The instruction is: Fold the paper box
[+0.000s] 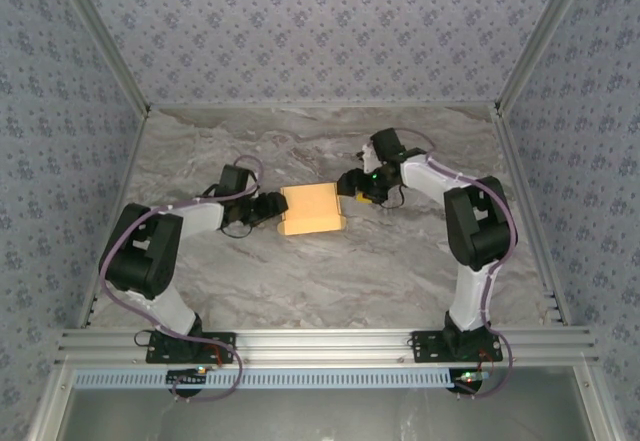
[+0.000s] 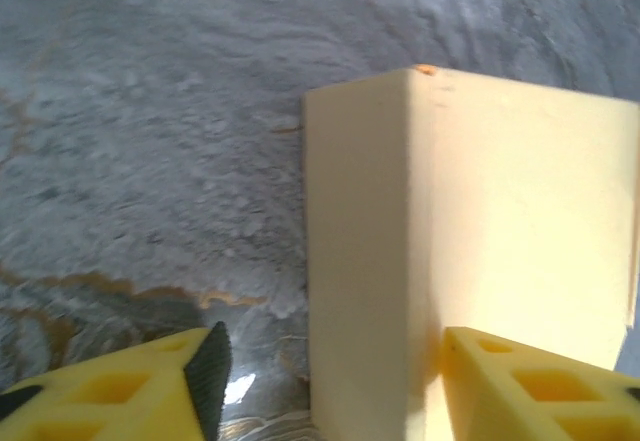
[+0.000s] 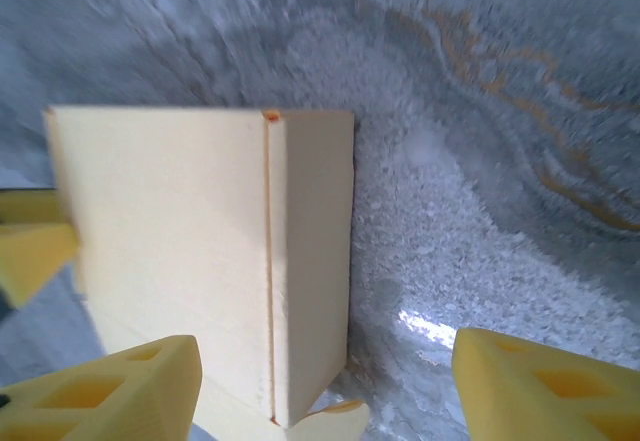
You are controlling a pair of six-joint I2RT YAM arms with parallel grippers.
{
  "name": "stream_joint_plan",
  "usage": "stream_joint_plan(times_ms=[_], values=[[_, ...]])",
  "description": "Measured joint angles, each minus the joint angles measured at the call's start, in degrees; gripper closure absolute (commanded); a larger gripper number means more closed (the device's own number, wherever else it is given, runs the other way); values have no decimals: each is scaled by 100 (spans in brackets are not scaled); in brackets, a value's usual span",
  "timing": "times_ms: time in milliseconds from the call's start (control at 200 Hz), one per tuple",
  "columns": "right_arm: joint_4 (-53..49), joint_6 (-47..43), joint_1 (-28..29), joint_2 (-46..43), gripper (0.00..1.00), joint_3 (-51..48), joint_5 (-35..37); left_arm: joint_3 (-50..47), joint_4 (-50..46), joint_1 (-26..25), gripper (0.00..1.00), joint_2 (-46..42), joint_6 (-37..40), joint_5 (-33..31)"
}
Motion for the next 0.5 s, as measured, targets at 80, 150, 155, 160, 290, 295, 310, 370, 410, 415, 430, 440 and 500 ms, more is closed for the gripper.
stream_joint_plan(times_ms=[80, 150, 155, 160, 290, 295, 310, 370, 410, 415, 430, 440, 500], values=[[247, 157, -201, -9, 29, -129, -407, -90, 269, 85, 50, 55, 61, 245], [463, 332, -286, -7, 28, -313, -732, -170, 498, 181, 54, 120, 74, 505], [468, 337, -289, -4, 28, -323, -745, -173, 514, 186, 55, 125, 76, 518], [487, 361, -291, -4, 28, -339, -778, -177, 527, 190, 55, 127, 76, 529], [861, 671, -249, 122, 28, -553, -1226, -350, 1021, 326, 64, 236, 87, 975], [883, 686, -245, 136, 27, -560, -1246, -361, 1060, 332, 64, 238, 76, 992], [914, 717, -240, 157, 27, -570, -1281, -382, 1119, 343, 66, 247, 90, 1038], [1080, 848, -205, 245, 27, -603, -1423, -485, 1386, 380, 69, 275, 79, 1180], [1241, 918, -195, 267, 27, -671, -1504, -551, 1556, 398, 71, 286, 83, 1255], [1248, 927, -192, 267, 27, -678, -1510, -555, 1572, 398, 72, 286, 87, 1261], [1283, 955, -190, 269, 27, -699, -1539, -588, 1637, 409, 72, 289, 79, 1285], [1307, 984, -188, 269, 27, -717, -1563, -599, 1665, 411, 73, 289, 81, 1298], [1427, 1086, -186, 282, 27, -780, -1657, -717, 1899, 442, 74, 289, 83, 1375]])
